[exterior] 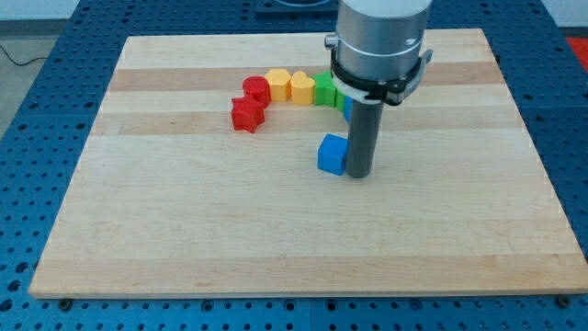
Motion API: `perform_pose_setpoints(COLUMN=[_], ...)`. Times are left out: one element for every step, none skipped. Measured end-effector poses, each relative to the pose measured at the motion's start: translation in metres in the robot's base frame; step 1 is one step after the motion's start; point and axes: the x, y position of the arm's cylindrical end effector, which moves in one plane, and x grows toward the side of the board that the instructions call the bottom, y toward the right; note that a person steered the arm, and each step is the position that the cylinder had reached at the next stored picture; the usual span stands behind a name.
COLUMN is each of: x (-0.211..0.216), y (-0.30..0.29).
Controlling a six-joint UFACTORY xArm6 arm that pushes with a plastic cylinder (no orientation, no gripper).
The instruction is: Push the blue cube towards the blue triangle
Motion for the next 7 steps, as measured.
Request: perform_pose_setpoints(x=[0.008, 0.008, 0.013, 0.006, -0.005, -0.016, -0.018], y=[-0.028, -0.055, -0.07, -0.068, -0.048, -0.029, -0.014])
